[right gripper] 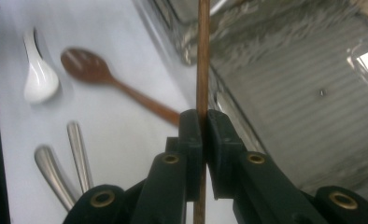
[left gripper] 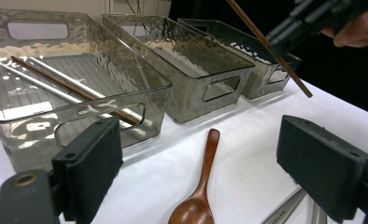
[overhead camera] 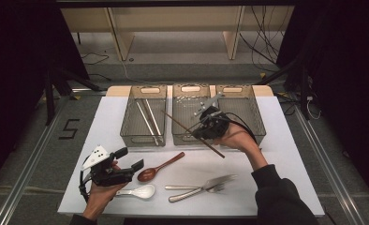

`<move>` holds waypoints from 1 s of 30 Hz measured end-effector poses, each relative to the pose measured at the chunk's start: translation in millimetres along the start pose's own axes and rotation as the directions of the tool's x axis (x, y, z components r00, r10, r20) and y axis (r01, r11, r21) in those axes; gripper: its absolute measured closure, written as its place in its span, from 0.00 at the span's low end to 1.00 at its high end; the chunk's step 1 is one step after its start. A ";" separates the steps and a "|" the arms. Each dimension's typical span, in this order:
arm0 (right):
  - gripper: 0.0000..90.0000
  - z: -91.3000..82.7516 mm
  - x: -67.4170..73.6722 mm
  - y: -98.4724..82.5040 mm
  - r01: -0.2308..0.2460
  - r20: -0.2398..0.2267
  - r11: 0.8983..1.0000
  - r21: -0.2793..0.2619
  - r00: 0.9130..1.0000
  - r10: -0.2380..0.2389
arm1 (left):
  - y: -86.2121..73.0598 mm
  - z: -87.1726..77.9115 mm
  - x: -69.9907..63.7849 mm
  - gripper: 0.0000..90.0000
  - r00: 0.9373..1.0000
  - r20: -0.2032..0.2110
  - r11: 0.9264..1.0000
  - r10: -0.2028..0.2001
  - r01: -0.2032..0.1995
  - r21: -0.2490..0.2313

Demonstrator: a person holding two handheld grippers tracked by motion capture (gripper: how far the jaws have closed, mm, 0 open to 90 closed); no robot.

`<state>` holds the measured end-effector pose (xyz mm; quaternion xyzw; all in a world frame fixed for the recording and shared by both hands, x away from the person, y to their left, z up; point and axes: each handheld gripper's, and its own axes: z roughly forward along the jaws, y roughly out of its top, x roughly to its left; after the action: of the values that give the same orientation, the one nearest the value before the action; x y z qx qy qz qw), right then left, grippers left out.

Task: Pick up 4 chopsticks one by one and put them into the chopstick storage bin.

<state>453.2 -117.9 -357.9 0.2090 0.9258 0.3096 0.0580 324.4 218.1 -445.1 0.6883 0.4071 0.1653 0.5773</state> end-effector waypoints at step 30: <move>0.95 34.6 -9.2 87.3 -0.201 0.004 0.947 -0.250 0.978 0.208 | 0.6 -0.7 -0.3 0.15 1.000 0.004 1.000 0.001 -0.001 -0.003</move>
<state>500.4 -39.9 -333.6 0.2995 0.8522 0.4241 0.0652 323.9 218.3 -444.2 0.6880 0.4054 0.1645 0.5791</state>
